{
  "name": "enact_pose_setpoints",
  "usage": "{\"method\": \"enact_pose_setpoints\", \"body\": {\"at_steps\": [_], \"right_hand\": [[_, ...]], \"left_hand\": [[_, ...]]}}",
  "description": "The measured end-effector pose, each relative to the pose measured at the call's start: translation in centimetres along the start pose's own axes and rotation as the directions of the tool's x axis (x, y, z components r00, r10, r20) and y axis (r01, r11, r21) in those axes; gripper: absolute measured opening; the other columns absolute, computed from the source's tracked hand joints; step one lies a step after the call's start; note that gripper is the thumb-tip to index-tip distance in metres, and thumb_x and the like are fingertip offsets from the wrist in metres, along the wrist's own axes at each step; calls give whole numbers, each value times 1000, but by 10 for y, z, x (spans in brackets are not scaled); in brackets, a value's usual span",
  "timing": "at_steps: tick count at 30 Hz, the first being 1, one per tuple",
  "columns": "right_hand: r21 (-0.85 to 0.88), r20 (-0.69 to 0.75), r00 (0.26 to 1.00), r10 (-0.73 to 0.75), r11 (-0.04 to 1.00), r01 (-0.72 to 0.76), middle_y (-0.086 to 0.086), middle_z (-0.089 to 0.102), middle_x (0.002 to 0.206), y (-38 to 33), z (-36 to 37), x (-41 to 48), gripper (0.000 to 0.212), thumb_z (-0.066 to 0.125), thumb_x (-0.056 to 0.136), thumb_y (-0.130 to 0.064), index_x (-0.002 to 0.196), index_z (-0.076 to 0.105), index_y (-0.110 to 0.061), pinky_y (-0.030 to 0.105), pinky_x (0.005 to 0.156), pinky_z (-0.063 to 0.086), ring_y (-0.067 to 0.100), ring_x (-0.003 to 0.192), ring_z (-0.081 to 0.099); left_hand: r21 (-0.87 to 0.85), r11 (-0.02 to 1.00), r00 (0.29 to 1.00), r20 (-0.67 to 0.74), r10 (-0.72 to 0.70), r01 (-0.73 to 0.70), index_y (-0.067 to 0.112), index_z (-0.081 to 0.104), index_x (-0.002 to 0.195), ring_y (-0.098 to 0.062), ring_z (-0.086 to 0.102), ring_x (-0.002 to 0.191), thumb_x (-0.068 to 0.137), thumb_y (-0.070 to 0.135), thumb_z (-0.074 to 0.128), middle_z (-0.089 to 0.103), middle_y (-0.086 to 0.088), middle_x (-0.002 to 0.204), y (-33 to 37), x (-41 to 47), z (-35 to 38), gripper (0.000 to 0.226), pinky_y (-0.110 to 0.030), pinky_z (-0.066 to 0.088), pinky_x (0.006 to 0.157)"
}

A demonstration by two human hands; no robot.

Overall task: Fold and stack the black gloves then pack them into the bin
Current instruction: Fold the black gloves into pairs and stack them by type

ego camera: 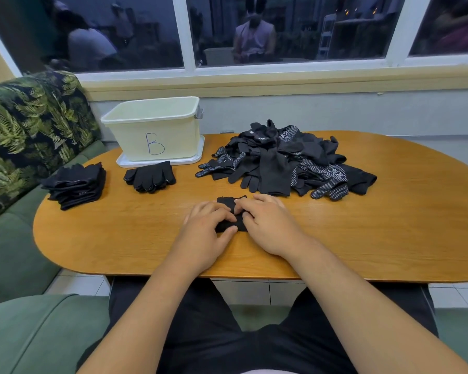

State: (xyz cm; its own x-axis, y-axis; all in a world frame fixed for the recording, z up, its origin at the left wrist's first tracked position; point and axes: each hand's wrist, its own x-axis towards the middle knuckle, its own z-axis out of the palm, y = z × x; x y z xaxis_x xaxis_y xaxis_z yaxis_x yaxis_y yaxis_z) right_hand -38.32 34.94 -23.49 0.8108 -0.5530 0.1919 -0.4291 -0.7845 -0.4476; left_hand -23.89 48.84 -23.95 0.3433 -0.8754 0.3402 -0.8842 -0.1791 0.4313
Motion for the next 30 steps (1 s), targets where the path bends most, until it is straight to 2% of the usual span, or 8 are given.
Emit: {"method": "enact_pose_setpoints", "body": {"at_steps": [8, 10, 12, 15, 17, 20, 22, 30], "right_hand": [[16, 29, 996, -89, 996, 89, -18, 61, 147, -4, -5, -10, 44, 48, 97, -52, 139, 61, -43, 48, 132, 12, 14, 154, 32], [112, 0, 994, -105, 988, 104, -17, 69, 127, -1, -7, -8, 32, 52, 101, -49, 125, 70, -39, 45, 128, 24, 8, 138, 46], [276, -42, 995, -90, 956, 98, -10, 71, 104, 1, -12, -9, 22, 60, 104, -45, 102, 75, -30, 49, 110, 44, 11, 112, 59], [609, -11, 1000, -23, 793, 25, 0, 78, 102, -6, -20, -15, 15, 66, 106, -36, 110, 79, -28, 49, 88, 58, 24, 98, 71], [746, 2, 1000, -25, 666, 15, 0, 80, 107, -12, -19, -17, 16, 65, 108, -26, 117, 78, -23, 35, 84, 60, 19, 101, 75], [829, -42, 999, 15, 559, 26, -3, 81, 112, -14, -20, -14, 20, 62, 108, -16, 123, 76, -15, 21, 88, 56, 11, 108, 76], [854, -52, 996, 68, 520, 9, -3, 82, 113, -12, -23, -12, 22, 61, 109, -17, 126, 75, -14, 20, 86, 57, 11, 108, 76], [863, 46, 992, 115, 496, -98, 1, 82, 109, -12, -21, -9, 19, 67, 106, -22, 124, 75, -20, 31, 71, 63, 19, 99, 80]], "left_hand": [[-75, 997, 996, -84, -17, 11, 33, 67, 119, -4, 53, 115, 105, 43, 57, 63, 21, 116, 0, -2, -2, 20, -41, 46, 107], [-132, 991, 995, -97, -37, 24, 35, 68, 118, -4, 57, 111, 105, 45, 57, 67, 22, 113, 1, -4, -4, 20, -39, 51, 100], [-289, 956, 985, -141, -103, 59, 37, 72, 114, -1, 64, 104, 103, 41, 65, 71, 23, 106, 5, -8, -8, 13, -37, 57, 89], [-636, 753, 939, -130, -318, 167, 36, 76, 110, -9, 72, 98, 98, 33, 75, 78, 11, 100, 8, -9, -20, 12, -45, 64, 79], [-790, 575, 919, -37, -391, 213, 30, 75, 115, -19, 76, 96, 96, 37, 76, 79, -2, 100, 8, -7, -25, 21, -48, 63, 76], [-916, 291, 905, 146, -399, 276, 14, 72, 124, -23, 76, 93, 98, 48, 69, 76, -13, 110, 4, -2, -27, 43, -46, 62, 74], [-929, 198, 908, 233, -348, 314, 5, 67, 132, -31, 77, 93, 99, 52, 59, 76, -19, 115, 1, -1, -28, 57, -52, 65, 79], [-877, 323, 899, 226, -375, 355, 9, 68, 133, -34, 76, 110, 112, 26, 51, 78, -13, 121, 4, -1, -25, 32, -52, 64, 90]]}}
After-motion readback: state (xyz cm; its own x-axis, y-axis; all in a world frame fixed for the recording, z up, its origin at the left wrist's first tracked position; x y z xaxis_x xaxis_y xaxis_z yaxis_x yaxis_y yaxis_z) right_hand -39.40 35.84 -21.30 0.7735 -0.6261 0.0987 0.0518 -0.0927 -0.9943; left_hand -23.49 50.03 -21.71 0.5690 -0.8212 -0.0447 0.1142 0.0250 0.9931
